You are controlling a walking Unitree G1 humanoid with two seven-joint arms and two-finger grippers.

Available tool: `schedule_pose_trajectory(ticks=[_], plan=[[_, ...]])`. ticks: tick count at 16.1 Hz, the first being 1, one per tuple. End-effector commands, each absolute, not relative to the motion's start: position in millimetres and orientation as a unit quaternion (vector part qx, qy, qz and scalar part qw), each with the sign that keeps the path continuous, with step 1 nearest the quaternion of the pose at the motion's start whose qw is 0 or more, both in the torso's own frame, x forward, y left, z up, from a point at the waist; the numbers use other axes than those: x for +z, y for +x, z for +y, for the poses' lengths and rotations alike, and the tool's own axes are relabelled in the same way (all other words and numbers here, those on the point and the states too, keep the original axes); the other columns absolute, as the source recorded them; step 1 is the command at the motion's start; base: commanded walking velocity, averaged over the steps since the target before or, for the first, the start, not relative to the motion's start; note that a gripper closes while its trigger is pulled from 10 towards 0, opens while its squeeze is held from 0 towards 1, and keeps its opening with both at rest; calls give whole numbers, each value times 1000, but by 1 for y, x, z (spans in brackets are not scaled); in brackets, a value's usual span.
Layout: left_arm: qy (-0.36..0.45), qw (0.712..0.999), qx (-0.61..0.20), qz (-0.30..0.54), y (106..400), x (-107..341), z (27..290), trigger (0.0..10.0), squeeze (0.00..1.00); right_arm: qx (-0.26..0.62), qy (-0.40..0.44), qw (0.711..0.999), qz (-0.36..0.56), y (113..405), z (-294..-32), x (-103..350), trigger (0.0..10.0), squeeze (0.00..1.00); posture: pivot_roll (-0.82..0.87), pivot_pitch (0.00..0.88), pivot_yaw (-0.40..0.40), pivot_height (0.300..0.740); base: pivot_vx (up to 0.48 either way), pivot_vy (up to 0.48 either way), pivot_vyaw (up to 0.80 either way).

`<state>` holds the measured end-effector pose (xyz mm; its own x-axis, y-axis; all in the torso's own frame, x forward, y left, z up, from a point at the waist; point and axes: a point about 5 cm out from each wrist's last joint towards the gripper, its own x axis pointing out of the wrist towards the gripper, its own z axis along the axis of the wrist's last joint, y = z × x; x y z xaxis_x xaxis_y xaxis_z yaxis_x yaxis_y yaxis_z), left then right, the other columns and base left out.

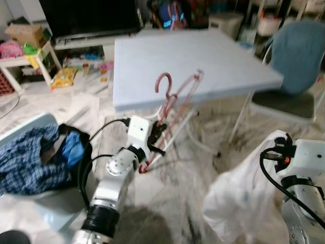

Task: Hang hanger

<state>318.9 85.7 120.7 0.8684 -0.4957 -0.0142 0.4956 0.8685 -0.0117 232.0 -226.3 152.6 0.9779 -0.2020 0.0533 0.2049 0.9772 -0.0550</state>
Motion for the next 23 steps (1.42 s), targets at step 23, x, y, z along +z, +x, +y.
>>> schedule_pose_trajectory(ticks=[23], plan=[[-26,978,-208,-17,335,135,83,10000,0,-73,-47,991,-101,261,-216,190,10000,0,9,0,-8,740,480,0,161]])
